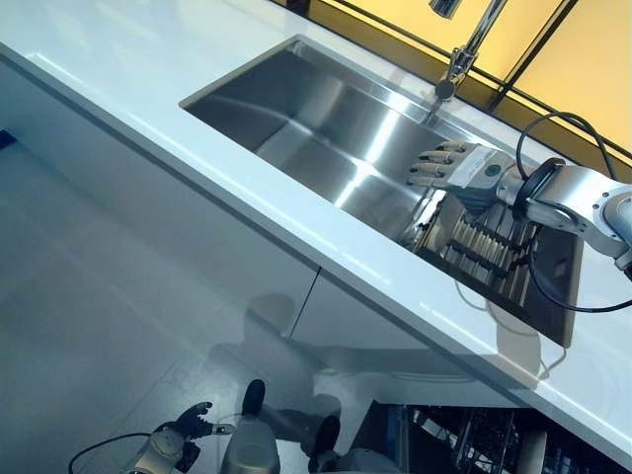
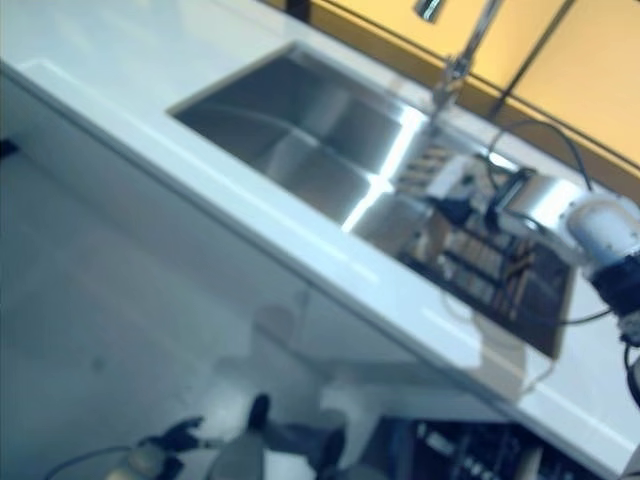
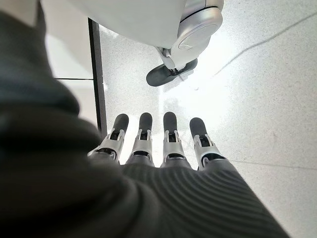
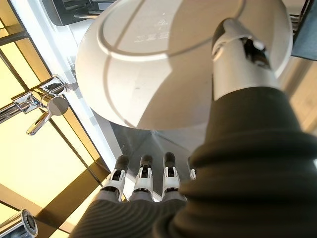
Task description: Take plates into dishwasher
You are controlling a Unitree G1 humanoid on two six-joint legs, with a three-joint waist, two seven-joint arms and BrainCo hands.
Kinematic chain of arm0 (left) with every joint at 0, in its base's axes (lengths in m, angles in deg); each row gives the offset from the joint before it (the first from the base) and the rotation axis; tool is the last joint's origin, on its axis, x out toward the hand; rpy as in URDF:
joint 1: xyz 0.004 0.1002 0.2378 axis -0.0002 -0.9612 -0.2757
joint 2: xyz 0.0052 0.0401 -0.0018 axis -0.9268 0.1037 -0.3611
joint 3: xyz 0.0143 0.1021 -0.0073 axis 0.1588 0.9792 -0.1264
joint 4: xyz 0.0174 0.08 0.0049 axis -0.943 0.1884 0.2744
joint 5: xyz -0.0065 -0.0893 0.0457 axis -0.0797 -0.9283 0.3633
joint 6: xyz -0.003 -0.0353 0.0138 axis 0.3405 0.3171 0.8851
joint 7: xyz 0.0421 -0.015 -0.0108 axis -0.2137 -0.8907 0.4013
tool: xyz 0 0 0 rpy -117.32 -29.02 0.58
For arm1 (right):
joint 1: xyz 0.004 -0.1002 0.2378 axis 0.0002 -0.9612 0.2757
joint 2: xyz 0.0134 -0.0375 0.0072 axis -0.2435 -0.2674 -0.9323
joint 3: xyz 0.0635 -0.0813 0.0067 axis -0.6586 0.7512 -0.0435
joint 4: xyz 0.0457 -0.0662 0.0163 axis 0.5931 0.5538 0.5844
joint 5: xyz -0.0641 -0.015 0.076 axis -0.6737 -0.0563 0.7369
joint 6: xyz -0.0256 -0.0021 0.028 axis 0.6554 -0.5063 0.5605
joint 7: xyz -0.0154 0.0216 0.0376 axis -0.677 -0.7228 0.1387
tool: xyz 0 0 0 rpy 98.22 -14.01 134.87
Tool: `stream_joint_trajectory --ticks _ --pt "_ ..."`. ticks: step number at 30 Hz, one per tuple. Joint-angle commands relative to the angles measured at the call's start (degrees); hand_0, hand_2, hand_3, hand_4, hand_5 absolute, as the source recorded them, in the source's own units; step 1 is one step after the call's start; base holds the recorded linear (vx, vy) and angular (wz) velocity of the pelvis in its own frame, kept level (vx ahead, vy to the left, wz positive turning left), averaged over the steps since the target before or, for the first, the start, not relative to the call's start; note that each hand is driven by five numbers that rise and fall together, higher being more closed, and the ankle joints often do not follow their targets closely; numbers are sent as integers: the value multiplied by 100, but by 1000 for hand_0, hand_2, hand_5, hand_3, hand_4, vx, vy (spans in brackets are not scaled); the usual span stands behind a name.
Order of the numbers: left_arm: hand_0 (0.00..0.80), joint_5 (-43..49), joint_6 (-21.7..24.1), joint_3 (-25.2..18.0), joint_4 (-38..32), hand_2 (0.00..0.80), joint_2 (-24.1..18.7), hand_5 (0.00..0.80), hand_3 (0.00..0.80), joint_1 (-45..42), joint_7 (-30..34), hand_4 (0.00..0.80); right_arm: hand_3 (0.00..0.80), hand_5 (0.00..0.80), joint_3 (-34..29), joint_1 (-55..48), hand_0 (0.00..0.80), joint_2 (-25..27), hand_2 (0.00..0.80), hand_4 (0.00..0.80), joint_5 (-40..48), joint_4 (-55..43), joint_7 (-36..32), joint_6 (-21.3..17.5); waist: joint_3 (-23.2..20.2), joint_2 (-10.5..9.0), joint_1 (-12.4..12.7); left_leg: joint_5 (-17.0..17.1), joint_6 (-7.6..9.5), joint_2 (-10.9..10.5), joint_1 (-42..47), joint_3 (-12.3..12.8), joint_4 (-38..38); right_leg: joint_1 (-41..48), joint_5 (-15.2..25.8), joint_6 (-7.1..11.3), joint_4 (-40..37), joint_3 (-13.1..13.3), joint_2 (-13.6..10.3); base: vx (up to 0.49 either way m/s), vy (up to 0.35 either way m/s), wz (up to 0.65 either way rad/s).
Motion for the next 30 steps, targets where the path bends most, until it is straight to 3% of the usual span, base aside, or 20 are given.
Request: stream_joint_trajectory --ticks 1,11,27,30 --pt "0 -80 30 250 -216 0 -173 0 0 212 -47 0 0 0 261 430 0 102 0 0 74 81 7 358 112 -47 92 -445 -98 245 89 295 91 -286 -237 122 481 -1 -86 0 0 0" --pt "0 -141 31 226 -231 0 -172 0 0 276 -99 0 0 0 276 371 0 28 0 0 56 202 -169 473 191 -52 93 -420 -86 234 9 287 77 -372 -219 122 511 -13 -94 -13 1 6" --pt "0 -187 50 137 -319 0 -236 0 0 253 -103 0 0 0 249 133 0 212 0 0 21 474 -332 310 218 -85 67 -428 -71 222 8 321 60 -394 -206 135 521 2 -106 -3 2 1" --pt "0 -188 55 120 -332 0 -242 0 0 244 -106 0 107 107 246 139 107 215 107 107 28 516 -344 325 216 -88 68 -431 -65 215 10 324 58 -393 -202 136 519 5 -105 0 0 0"
